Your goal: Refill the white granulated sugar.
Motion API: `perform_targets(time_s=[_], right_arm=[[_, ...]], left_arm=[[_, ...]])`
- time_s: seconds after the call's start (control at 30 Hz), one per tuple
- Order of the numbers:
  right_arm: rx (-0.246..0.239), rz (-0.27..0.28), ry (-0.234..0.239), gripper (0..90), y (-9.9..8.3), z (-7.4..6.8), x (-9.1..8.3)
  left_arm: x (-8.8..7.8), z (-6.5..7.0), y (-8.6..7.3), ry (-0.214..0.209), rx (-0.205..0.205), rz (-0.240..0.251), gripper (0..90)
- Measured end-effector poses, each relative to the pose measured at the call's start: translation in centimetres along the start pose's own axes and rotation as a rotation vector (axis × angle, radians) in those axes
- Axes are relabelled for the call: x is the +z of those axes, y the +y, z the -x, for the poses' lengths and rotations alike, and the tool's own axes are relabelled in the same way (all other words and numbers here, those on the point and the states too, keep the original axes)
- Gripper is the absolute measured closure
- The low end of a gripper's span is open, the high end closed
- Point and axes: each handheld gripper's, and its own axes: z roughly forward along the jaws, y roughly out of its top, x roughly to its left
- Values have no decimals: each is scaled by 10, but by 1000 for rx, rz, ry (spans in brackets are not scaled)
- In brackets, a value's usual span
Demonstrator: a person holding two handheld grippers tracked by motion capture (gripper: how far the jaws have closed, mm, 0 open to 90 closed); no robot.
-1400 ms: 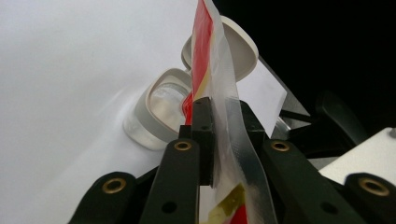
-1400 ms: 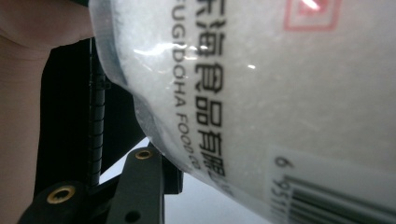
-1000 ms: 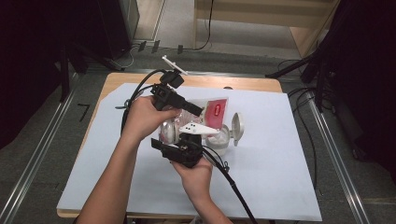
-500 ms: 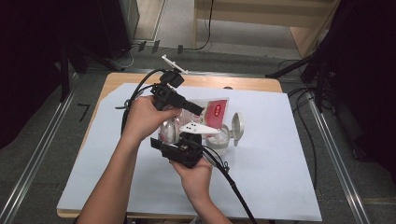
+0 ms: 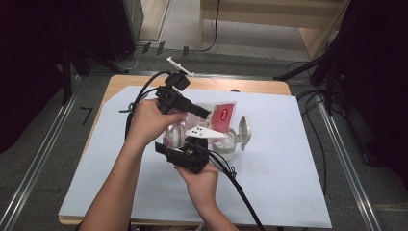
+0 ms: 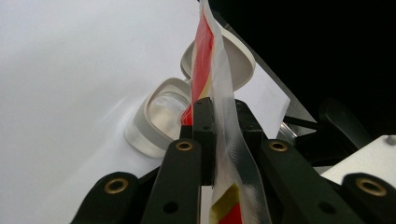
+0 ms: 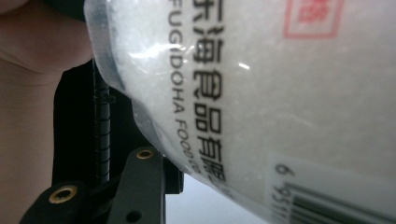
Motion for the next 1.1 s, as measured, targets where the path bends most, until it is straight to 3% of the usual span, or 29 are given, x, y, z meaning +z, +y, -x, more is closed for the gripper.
perform_targets(time_s=[0.57, 1.1], right_arm=[[-6, -5, 0, 626, -1, 0, 0], [-1, 0, 5, 627, 0, 1, -1]], left_arm=[[0, 1, -1, 16, 3, -4, 894], [1, 3, 0, 25, 9, -1, 894]])
